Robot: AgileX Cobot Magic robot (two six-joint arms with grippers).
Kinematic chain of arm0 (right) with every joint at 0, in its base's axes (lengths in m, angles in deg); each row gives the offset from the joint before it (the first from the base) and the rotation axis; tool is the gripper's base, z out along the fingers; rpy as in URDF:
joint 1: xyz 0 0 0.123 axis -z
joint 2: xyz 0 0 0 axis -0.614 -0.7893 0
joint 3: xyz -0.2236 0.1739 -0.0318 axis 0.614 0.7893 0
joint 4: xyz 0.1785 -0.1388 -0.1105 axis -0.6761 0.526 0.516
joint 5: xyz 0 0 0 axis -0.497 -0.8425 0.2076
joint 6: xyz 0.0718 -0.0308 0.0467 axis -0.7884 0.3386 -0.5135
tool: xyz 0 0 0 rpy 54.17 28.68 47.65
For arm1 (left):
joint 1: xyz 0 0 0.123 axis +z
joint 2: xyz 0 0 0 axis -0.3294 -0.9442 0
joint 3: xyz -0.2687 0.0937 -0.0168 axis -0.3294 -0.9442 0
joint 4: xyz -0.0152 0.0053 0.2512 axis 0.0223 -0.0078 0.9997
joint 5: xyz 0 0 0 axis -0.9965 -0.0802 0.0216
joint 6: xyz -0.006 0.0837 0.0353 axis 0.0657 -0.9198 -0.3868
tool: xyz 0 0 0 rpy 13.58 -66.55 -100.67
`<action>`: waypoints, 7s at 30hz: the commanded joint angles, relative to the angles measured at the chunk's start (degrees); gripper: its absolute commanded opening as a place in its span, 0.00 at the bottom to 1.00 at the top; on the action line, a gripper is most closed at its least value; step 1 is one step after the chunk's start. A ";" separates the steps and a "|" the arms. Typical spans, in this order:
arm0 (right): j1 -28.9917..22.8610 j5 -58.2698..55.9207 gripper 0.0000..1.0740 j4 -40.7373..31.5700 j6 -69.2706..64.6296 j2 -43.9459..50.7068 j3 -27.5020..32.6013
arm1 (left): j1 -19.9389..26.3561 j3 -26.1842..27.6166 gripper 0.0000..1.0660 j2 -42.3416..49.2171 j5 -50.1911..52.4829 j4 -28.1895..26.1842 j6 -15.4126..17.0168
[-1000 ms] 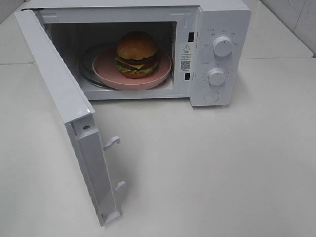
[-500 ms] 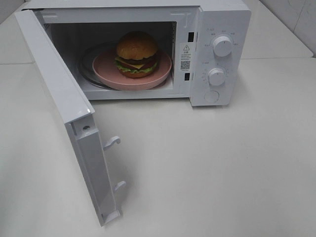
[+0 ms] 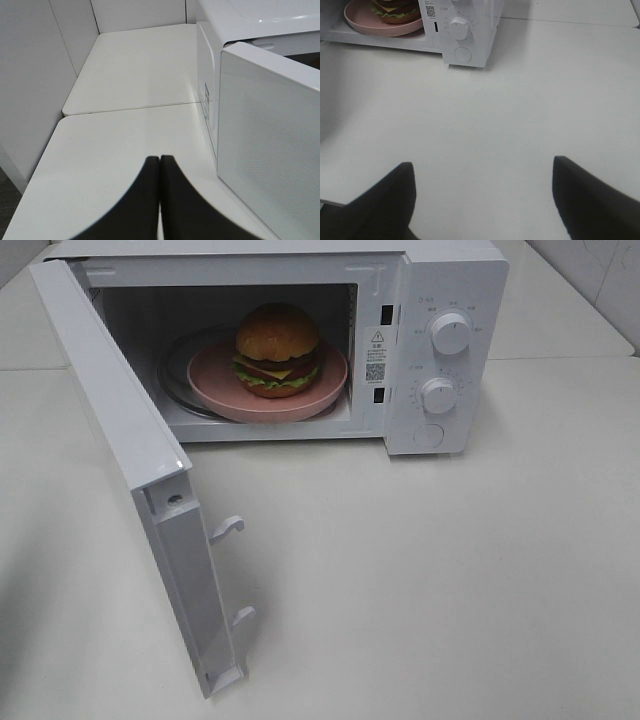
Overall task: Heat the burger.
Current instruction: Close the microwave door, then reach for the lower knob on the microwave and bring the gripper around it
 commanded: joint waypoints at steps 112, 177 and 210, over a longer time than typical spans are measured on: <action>0.17 0.97 0.67 0.06 -0.06 1.55 0.06 | -38.04 55.92 0.00 -68.58 -6.36 17.53 13.58; 0.17 0.97 0.67 0.06 -0.06 1.55 0.06 | -6.53 22.80 0.00 6.70 -64.52 7.39 11.75; 0.17 0.97 0.67 0.06 -0.06 1.26 0.06 | -6.42 3.84 0.00 42.80 -55.06 -1.32 -3.21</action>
